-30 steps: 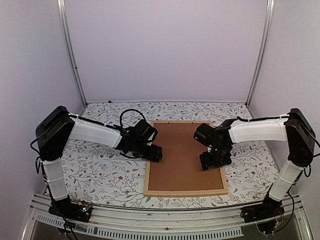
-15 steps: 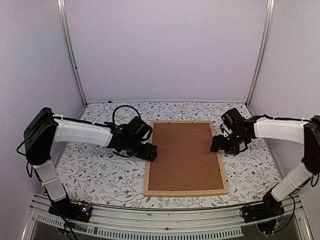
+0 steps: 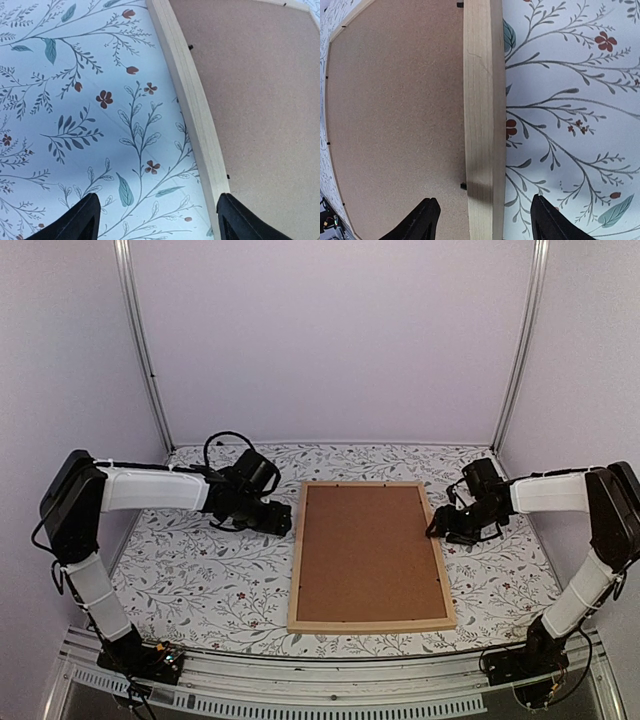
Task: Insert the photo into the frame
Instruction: Position the photo frame at the center of the board, then press the fastener onto the backboard, then pick up the fastener from the backboard.
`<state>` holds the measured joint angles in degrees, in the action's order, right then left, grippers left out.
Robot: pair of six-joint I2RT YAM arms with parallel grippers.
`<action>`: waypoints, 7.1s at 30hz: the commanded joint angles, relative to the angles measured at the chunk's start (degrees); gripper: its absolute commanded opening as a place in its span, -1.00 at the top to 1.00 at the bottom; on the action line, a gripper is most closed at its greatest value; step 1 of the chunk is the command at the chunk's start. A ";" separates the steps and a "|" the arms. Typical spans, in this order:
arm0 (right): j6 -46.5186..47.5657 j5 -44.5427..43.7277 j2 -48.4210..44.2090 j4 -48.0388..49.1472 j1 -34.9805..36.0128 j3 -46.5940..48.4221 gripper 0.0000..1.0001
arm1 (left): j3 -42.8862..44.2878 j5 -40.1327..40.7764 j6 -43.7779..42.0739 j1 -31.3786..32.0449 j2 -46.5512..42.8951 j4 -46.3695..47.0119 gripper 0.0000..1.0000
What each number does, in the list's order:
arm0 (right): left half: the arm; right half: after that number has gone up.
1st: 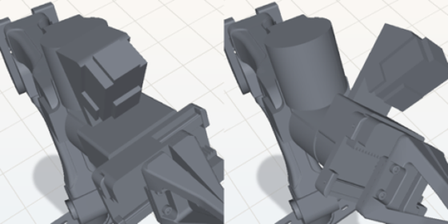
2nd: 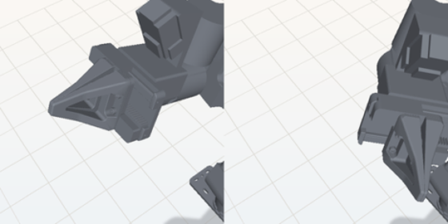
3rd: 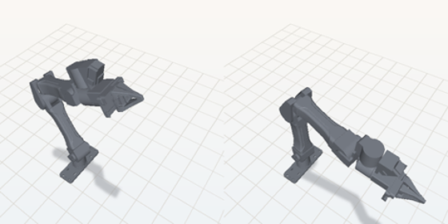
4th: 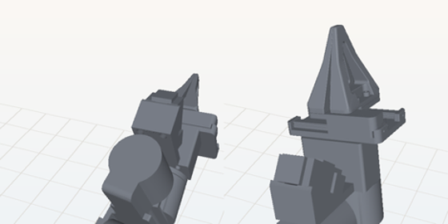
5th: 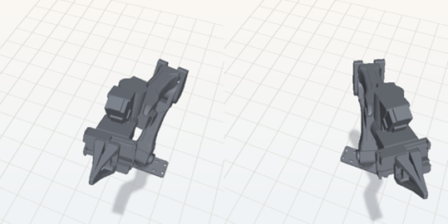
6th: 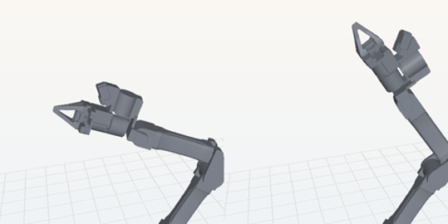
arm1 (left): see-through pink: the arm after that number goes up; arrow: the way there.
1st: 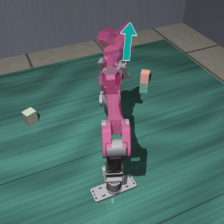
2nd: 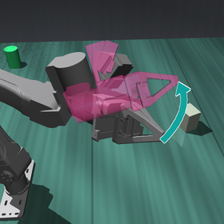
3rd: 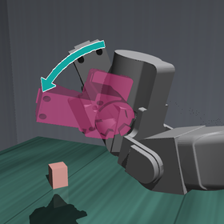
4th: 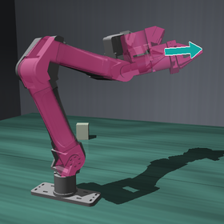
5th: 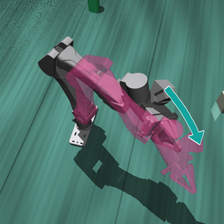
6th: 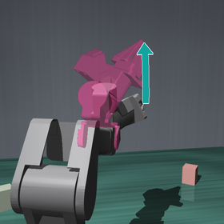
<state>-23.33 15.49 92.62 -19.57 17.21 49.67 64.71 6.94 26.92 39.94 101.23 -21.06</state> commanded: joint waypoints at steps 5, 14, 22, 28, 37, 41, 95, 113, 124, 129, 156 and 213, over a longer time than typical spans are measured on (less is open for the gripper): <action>3.13 4.81 6.76 5.98 -3.07 5.01 0.04 | 4.64 0.23 -3.47 -4.13 3.58 -0.79 -0.66; 3.91 5.50 11.12 6.64 -3.15 6.78 0.23 | 9.44 -2.40 -5.31 -5.48 8.19 -2.14 -0.65; 2.47 7.93 10.11 9.68 -3.01 3.17 0.35 | 14.24 -3.39 -5.90 -5.48 13.21 -3.41 -0.65; 0.74 9.46 9.04 12.25 -0.80 0.10 0.37 | 17.24 -4.50 -5.78 -5.26 15.42 -4.94 -0.62; -2.60 9.53 7.52 14.13 1.83 -1.92 0.42 | 10.92 -5.22 -4.44 -3.15 9.87 -5.62 -0.59; -3.36 9.26 7.31 14.11 2.11 -1.95 0.43 | 6.55 -4.10 -2.95 -1.88 6.46 -6.52 -0.60; -2.86 8.07 8.90 13.13 2.37 -1.50 0.42 | 10.95 5.23 -1.39 2.96 9.25 -14.85 -0.59; -2.75 8.16 9.42 13.82 2.34 -2.30 0.41 | 12.92 6.20 -0.17 5.93 13.81 -17.18 -0.59; -3.05 8.29 9.67 14.13 2.34 -2.47 0.41 | 12.72 4.53 3.22 11.13 17.54 -16.80 -0.58; -3.17 8.42 9.77 14.29 2.36 -2.65 0.41 | 12.72 3.83 4.12 12.98 19.26 -16.27 -0.58; -2.47 7.99 10.71 13.17 2.39 -1.40 0.40 | -5.09 3.05 10.11 14.00 -7.88 -19.28 -0.60; 0.68 3.59 11.12 7.49 1.86 1.52 0.29 | -0.44 3.15 5.16 13.13 -7.92 -9.91 -0.68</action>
<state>-25.34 22.46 101.45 -4.93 18.44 49.89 64.07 12.56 35.97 57.45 97.86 -38.76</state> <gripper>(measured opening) 0.346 0.831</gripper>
